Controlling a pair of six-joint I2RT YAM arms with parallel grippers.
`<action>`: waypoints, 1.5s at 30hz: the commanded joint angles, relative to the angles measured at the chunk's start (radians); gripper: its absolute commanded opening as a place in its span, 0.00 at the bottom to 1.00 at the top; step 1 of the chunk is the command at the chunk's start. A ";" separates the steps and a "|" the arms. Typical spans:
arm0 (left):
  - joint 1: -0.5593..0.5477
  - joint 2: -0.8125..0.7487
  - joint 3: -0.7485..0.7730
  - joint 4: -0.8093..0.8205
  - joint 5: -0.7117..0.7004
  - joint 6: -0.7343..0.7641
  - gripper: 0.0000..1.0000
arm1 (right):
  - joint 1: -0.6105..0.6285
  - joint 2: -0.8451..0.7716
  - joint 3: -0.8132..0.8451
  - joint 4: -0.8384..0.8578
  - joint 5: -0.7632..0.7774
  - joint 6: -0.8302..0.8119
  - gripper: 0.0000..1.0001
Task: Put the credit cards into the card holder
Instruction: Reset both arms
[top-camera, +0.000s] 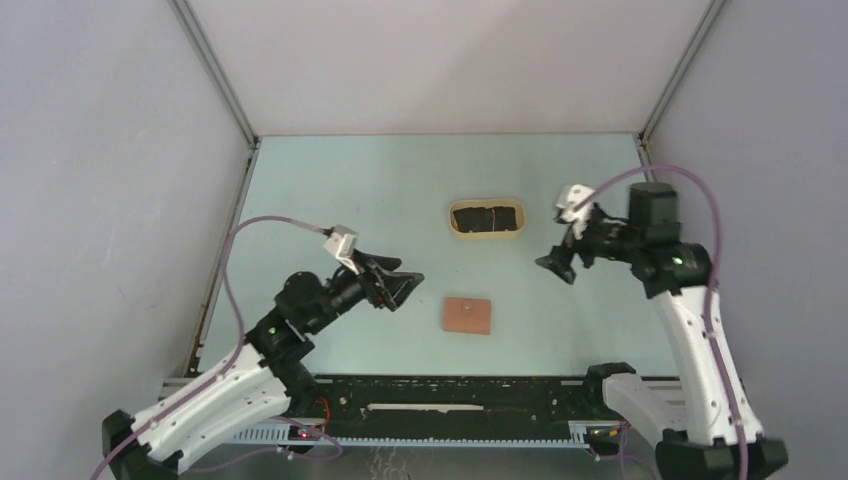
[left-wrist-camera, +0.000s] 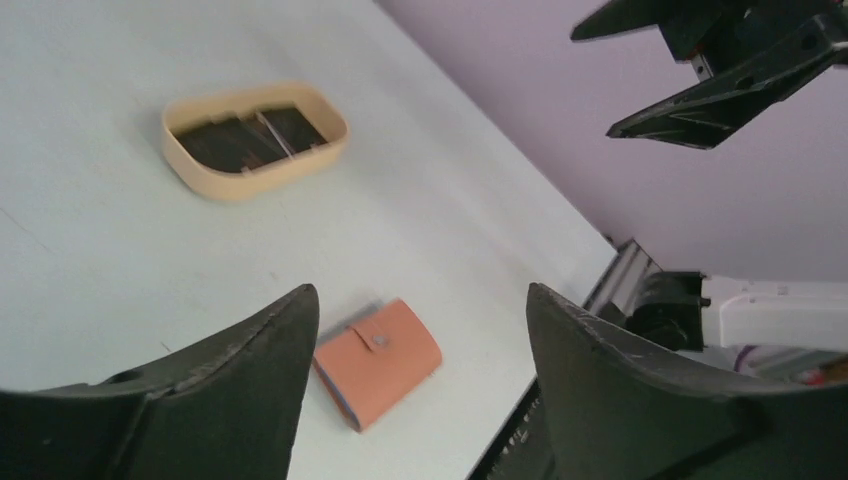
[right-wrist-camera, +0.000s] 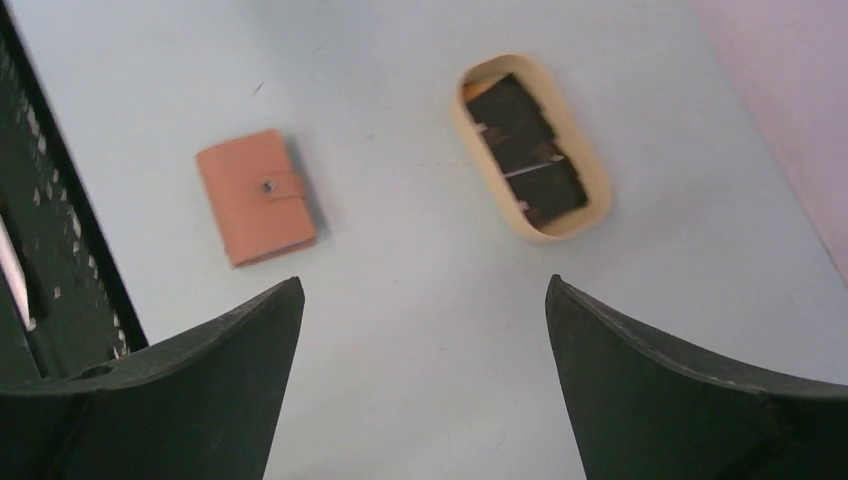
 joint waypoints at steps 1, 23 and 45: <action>0.002 -0.166 0.074 -0.142 -0.129 0.127 0.88 | -0.240 -0.118 -0.007 0.036 -0.270 0.197 1.00; 0.040 -0.248 0.444 -0.661 -0.379 0.262 1.00 | -0.603 -0.209 -0.024 0.429 -0.397 1.038 1.00; 0.606 -0.233 0.290 -0.592 0.143 0.205 1.00 | -0.603 -0.237 -0.110 0.476 -0.409 1.009 1.00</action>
